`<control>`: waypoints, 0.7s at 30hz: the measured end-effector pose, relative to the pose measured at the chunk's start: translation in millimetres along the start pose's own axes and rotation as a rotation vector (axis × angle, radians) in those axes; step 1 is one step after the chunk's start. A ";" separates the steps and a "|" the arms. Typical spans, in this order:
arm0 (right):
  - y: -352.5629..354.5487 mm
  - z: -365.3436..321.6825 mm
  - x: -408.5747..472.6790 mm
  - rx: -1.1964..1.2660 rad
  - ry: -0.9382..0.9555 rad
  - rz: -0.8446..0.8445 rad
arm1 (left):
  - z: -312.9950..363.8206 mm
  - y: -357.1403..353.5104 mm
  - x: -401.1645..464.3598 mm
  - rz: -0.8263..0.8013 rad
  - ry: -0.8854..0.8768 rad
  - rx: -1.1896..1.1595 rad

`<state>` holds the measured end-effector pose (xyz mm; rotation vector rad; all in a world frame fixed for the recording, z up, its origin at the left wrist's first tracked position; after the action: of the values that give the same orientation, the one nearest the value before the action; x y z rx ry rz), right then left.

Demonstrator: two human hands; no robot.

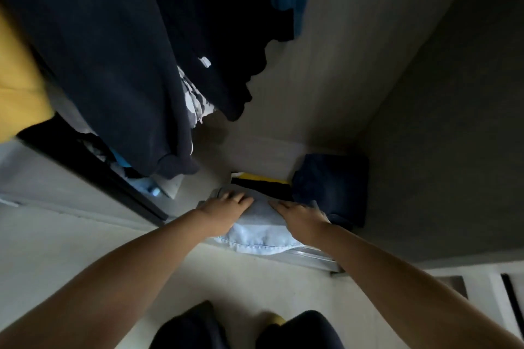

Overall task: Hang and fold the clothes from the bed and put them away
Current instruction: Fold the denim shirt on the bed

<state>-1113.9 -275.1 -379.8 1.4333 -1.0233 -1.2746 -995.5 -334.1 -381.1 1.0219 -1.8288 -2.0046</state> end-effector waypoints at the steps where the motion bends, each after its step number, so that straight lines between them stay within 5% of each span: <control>1: -15.6 4.0 20.2 -0.003 -0.009 0.001 | -12.1 -14.1 17.7 0.015 -0.008 0.024; 14: -113.5 86.5 233.6 -0.028 -0.140 0.215 | -128.2 -104.4 233.2 0.301 0.010 0.077; 21: -289.2 88.3 219.9 0.011 -0.329 0.152 | -86.4 -248.5 246.5 0.370 0.130 0.122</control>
<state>-1175.5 -434.4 -712.4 1.1504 -1.3322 -1.4212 -1052.1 -503.4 -694.2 0.7549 -1.9222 -1.5934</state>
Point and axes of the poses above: each hand's wrist, its own x-axis towards the middle knuckle, its own y-axis out of the back of the hand, z = x × y, the point moved 10 cm from there along x, towards the middle knuckle, and after that the axes turned 14 degrees about z, right-handed, at the moved point
